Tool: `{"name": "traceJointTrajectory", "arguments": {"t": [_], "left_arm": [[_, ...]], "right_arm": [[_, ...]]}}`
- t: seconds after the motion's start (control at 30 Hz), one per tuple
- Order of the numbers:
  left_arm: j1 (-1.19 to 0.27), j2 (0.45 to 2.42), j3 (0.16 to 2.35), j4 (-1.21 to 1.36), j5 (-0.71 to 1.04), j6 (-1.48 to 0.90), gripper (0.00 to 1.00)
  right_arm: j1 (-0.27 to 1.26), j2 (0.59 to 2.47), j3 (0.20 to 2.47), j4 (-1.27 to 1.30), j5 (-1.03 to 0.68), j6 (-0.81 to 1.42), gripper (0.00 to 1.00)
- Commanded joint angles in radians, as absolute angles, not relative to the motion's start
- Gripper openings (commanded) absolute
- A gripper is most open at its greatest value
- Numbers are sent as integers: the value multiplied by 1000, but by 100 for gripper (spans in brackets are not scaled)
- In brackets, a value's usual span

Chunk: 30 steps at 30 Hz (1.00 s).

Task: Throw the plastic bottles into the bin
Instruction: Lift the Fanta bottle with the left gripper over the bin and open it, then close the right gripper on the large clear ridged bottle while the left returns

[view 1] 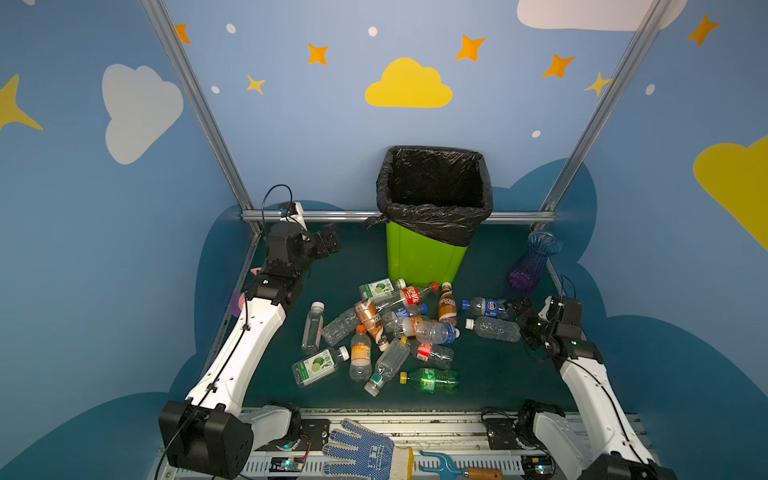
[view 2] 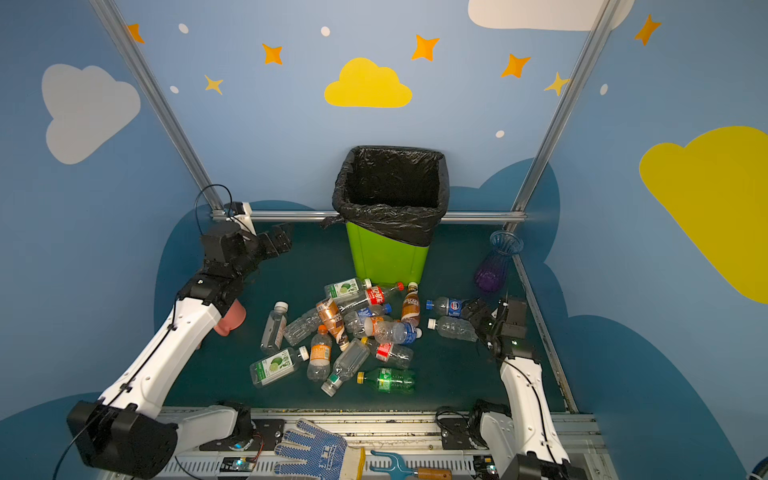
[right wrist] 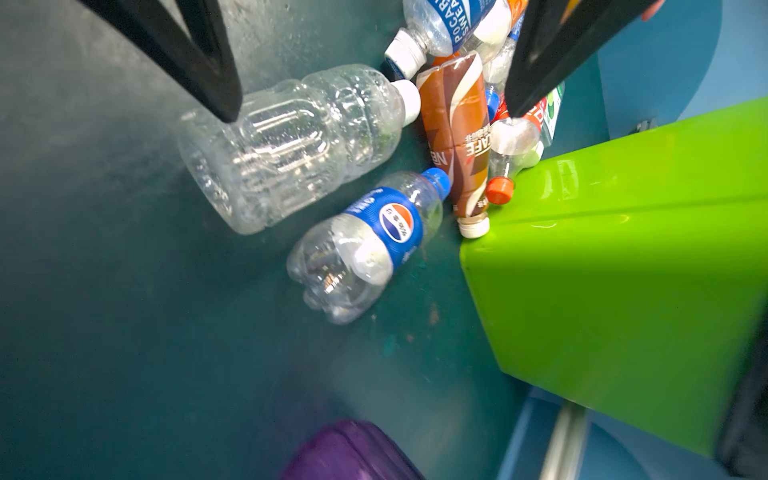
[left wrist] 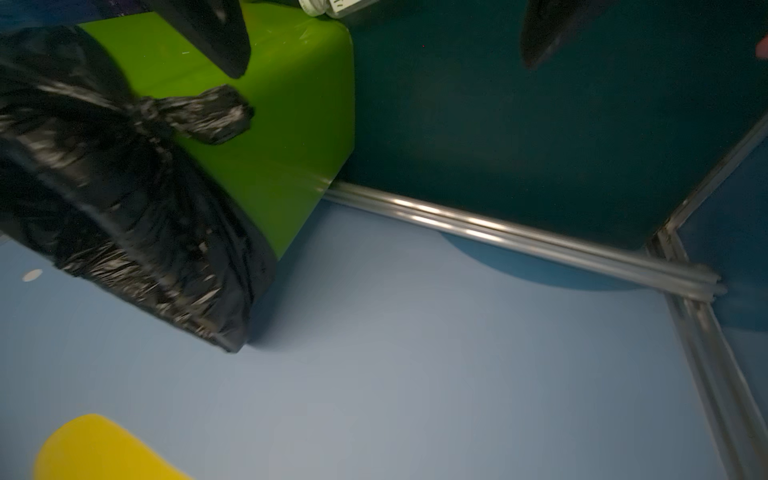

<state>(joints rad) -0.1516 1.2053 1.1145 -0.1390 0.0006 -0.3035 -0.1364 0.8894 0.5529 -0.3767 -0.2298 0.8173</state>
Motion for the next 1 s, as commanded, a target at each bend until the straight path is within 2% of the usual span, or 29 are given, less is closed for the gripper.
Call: {"name": "traceJointTrajectory", "arguments": {"t": [0.0,0.23,0.57,0.97], "left_arm": [[-110,1151,1048,-135,-24,-376,100],[-74,1162,949,-98,-15,-430,100],[-58,1201,946,-97,1,-435,100],[-35,1197,940,-103,17,-429,100]], "right_arm": [[-130,915,532,-416,-254,875,97],[-97,973,532,-429,-225,916,95],[-41,1145,564,-390,-189,936,93],[-35,1222,533,-367,-137,934,90]]}}
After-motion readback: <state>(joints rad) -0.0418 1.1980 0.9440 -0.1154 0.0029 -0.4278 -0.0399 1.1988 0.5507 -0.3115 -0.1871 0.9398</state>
